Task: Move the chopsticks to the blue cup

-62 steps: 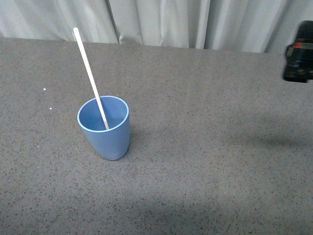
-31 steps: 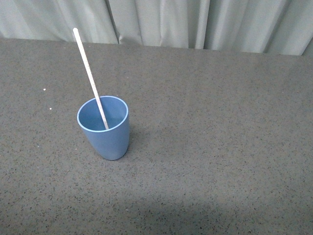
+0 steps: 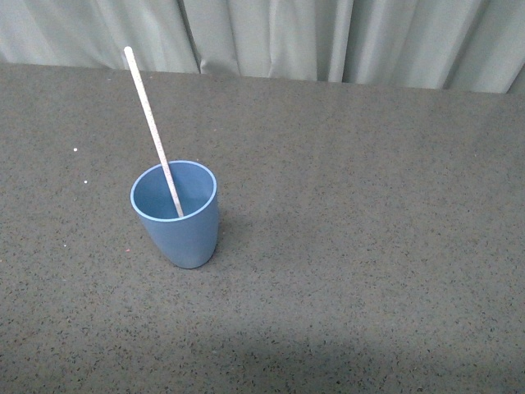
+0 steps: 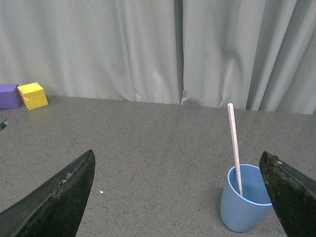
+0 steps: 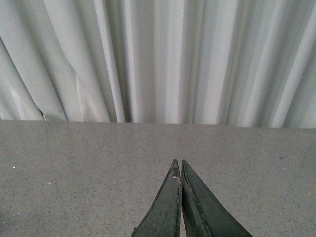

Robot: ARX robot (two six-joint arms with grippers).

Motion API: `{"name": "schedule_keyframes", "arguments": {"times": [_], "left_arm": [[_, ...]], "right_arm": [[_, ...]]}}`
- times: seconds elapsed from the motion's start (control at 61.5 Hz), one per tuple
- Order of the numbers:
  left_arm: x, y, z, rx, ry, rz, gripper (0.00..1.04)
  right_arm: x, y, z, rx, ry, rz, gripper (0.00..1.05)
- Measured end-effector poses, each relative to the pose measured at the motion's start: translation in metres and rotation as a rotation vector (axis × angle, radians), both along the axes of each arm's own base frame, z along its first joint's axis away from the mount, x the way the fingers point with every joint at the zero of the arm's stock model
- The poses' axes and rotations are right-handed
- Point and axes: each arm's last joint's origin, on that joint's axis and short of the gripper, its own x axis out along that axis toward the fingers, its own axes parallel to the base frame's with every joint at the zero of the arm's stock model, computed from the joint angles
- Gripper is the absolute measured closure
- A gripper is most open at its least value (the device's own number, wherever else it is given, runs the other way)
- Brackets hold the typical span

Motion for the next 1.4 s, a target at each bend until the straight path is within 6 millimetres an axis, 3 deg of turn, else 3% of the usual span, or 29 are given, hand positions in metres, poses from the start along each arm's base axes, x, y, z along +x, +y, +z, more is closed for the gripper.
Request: {"name": "schedule_keyframes", "arguments": {"times": [0.829, 1.236, 1.301, 1.398], "left_arm": [[0.0, 0.0, 0.0, 0.0, 0.0, 0.0, 0.07], [0.0, 0.0, 0.0, 0.0, 0.0, 0.0, 0.07], [0.0, 0.0, 0.0, 0.0, 0.0, 0.0, 0.07], [0.0, 0.0, 0.0, 0.0, 0.0, 0.0, 0.07]], "right_arm": [[-0.019, 0.0, -0.003, -0.002, 0.006, 0.0, 1.03], [-0.019, 0.0, -0.003, -0.002, 0.005, 0.0, 0.27], [-0.019, 0.0, -0.003, -0.002, 0.005, 0.0, 0.1], [-0.019, 0.0, -0.003, -0.001, 0.005, 0.0, 0.1]]}}
